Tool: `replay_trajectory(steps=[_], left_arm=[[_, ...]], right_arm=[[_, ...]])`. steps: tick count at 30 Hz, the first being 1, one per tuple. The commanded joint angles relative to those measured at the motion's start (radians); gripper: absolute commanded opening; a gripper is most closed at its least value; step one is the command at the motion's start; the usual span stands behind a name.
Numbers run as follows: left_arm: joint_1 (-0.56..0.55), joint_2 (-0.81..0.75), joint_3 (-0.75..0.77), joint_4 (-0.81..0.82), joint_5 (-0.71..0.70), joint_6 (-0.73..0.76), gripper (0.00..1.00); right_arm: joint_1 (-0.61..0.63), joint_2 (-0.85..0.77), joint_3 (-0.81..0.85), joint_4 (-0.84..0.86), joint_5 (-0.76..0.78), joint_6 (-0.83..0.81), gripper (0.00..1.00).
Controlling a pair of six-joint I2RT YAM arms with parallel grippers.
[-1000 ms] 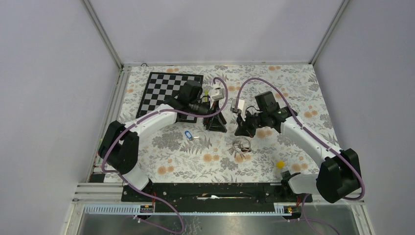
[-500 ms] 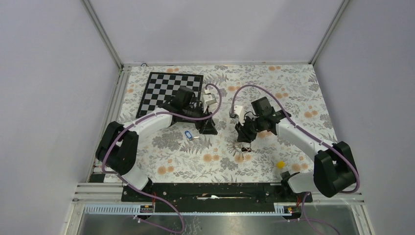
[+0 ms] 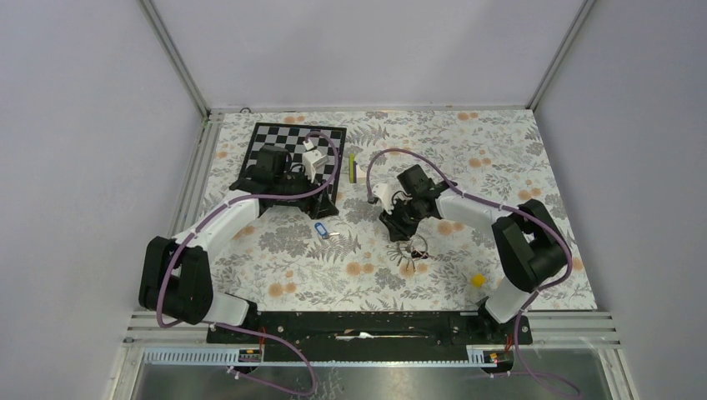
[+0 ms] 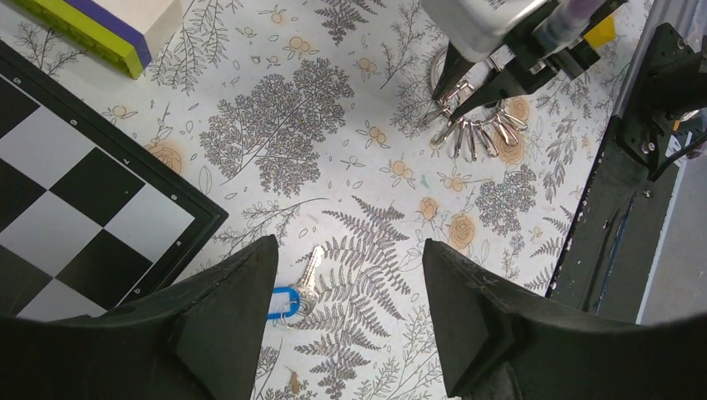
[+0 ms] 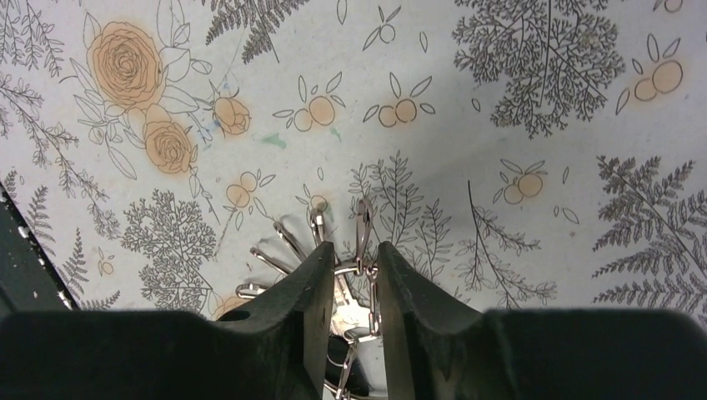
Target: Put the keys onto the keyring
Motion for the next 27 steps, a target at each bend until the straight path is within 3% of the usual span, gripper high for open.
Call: replay_trajectory(steps=[1, 16, 27], left_arm=[[0.018, -0.051, -0.013, 0.004, -0.001, 0.024, 0.69], [0.027, -0.028, -0.005, 0.0, 0.046, 0.017, 0.71], [0.031, -0.024, -0.004, -0.001, 0.05, 0.015, 0.72]], right_arm=[[0.028, 0.036, 0.07, 0.025, 0.032, 0.01, 0.33], [0.045, 0.093, 0.076, 0.013, 0.048, 0.003, 0.32], [0.051, 0.111, 0.083, 0.002, 0.033, 0.012, 0.24]])
